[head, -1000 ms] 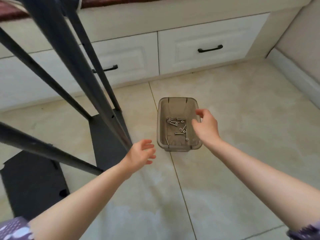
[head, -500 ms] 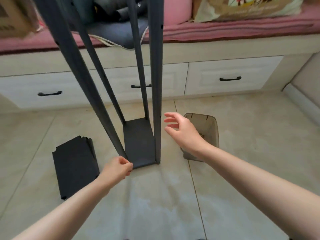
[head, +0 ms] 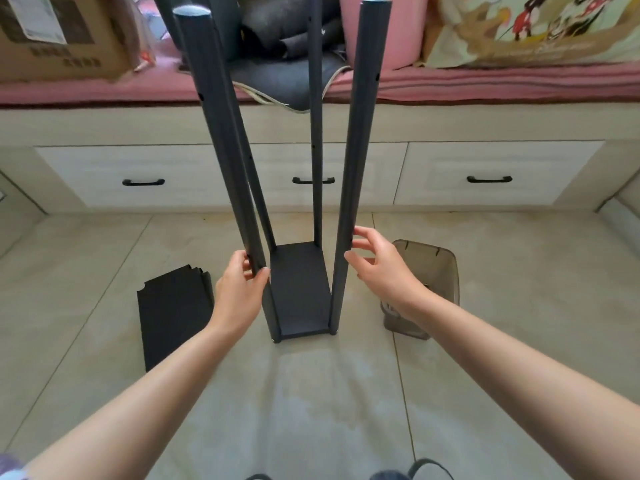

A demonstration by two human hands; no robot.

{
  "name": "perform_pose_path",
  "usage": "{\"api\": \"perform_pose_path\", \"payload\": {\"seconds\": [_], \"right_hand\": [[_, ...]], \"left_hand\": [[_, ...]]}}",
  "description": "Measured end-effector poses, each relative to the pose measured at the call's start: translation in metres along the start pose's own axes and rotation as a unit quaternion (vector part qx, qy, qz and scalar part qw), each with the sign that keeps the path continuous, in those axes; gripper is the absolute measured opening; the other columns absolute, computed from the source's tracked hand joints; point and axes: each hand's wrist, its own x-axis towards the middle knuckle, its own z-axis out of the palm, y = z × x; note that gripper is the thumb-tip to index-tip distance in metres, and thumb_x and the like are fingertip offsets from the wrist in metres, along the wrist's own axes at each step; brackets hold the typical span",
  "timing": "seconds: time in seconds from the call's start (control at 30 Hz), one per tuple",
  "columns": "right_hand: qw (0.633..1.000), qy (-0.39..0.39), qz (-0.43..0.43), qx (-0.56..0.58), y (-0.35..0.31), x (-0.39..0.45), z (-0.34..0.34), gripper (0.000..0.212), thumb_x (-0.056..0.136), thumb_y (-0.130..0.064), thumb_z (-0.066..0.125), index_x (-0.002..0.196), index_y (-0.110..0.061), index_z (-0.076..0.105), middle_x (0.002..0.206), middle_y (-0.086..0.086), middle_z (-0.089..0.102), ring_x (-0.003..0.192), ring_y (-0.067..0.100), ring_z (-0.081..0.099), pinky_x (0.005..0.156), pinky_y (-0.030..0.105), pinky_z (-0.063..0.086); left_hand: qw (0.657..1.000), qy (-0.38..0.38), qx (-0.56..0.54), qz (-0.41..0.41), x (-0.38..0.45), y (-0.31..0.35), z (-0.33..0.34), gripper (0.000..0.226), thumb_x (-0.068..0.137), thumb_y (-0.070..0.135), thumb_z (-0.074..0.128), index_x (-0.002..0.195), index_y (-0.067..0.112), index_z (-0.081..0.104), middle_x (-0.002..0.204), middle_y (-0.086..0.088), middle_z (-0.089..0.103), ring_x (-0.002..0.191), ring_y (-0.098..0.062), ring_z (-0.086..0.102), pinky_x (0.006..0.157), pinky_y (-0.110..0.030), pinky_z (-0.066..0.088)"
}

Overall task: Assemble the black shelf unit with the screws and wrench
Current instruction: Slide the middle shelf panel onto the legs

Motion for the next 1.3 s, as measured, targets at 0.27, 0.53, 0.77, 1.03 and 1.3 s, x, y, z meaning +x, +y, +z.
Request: {"api": "perform_pose_path", "payload": {"seconds": [0.27, 0.53, 0.77, 1.03, 1.3], "right_hand": [[0.999, -0.031, 0.011, -0.011, -0.006, -0.001, 0.005, 0.081, 0.088, -0.038, 0.071, 0.154, -0.027, 0.024, 0.146, -0.003, 0.046, 0.115, 0.011, 0.060, 0.093, 0.025, 0.051], [0.995, -0.090, 0.031, -0.003, -0.010, 0.001, 0.006, 0.111, 0.071, -0.066, 0.075, 0.155, -0.036, 0.008, 0.163, -0.003, 0.021, 0.146, 0.017, 0.030, 0.114, 0.036, 0.033], [0.989, -0.117, 0.021, -0.088, -0.013, 0.026, -0.002, 0.126, 0.064, -0.095, 0.047, 0.153, -0.034, -0.019, 0.166, -0.007, -0.003, 0.151, 0.018, 0.012, 0.121, 0.043, 0.020], [0.992, 0.008, 0.037, -0.122, -0.018, 0.012, -0.015, 0.090, 0.093, -0.061, 0.051, 0.158, -0.015, 0.009, 0.161, 0.004, 0.027, 0.144, 0.024, 0.034, 0.114, 0.037, 0.031], [0.992, -0.062, -0.013, -0.111, -0.061, -0.032, 0.000, 0.047, 0.096, -0.027, 0.061, 0.140, -0.021, 0.047, 0.136, -0.006, 0.056, 0.124, 0.013, 0.053, 0.097, 0.025, 0.043]], "left_hand": [[1.000, -0.017, -0.001, 0.002, -0.020, -0.003, -0.003, 0.012, 0.098, 0.022, 0.063, 0.110, 0.021, 0.062, 0.098, 0.015, 0.065, 0.097, -0.003, 0.062, 0.070, -0.011, 0.041], [0.999, -0.037, -0.010, 0.013, -0.038, -0.002, -0.009, 0.017, 0.094, 0.026, 0.069, 0.111, 0.028, 0.071, 0.096, 0.019, 0.071, 0.099, -0.008, 0.069, 0.085, -0.022, 0.054], [0.995, -0.084, -0.031, 0.037, -0.042, 0.013, 0.004, 0.033, 0.098, 0.019, 0.063, 0.130, 0.026, 0.066, 0.098, 0.021, 0.070, 0.096, -0.002, 0.068, 0.086, -0.031, 0.060], [0.989, -0.125, -0.068, 0.033, -0.037, 0.016, 0.011, 0.033, 0.099, 0.015, 0.061, 0.130, 0.024, 0.065, 0.109, 0.018, 0.072, 0.101, -0.001, 0.068, 0.088, -0.026, 0.058], [0.994, -0.082, 0.016, 0.067, 0.035, 0.019, -0.055, 0.017, 0.101, 0.028, 0.056, 0.108, 0.019, 0.069, 0.102, 0.002, 0.073, 0.094, -0.013, 0.070, 0.091, -0.040, 0.055]]}}
